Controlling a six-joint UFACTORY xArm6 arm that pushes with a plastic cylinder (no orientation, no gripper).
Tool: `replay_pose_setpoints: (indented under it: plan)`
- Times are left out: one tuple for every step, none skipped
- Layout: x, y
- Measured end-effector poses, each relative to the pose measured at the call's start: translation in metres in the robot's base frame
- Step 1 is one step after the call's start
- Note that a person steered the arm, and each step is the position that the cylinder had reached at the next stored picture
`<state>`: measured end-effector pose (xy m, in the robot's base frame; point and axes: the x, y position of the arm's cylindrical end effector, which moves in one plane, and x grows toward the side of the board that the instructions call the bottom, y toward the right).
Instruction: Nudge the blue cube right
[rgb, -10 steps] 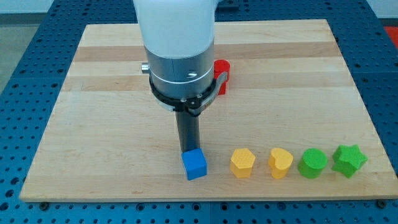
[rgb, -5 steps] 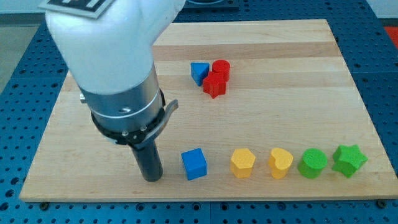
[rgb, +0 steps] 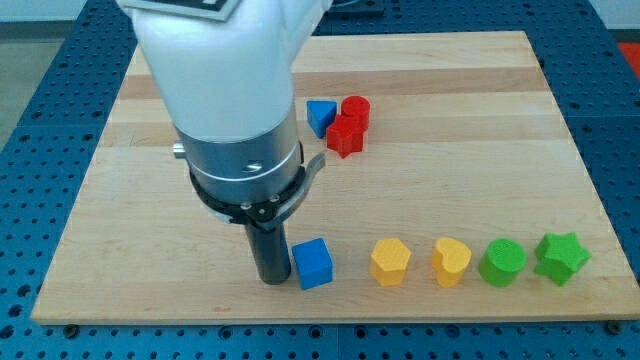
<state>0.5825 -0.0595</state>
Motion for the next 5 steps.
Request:
replay_pose_setpoints:
  plan:
    - [0.000, 0.006]
    - [0.000, 0.017]
    - [0.000, 0.018]
    - [0.000, 0.014]
    - [-0.021, -0.002]
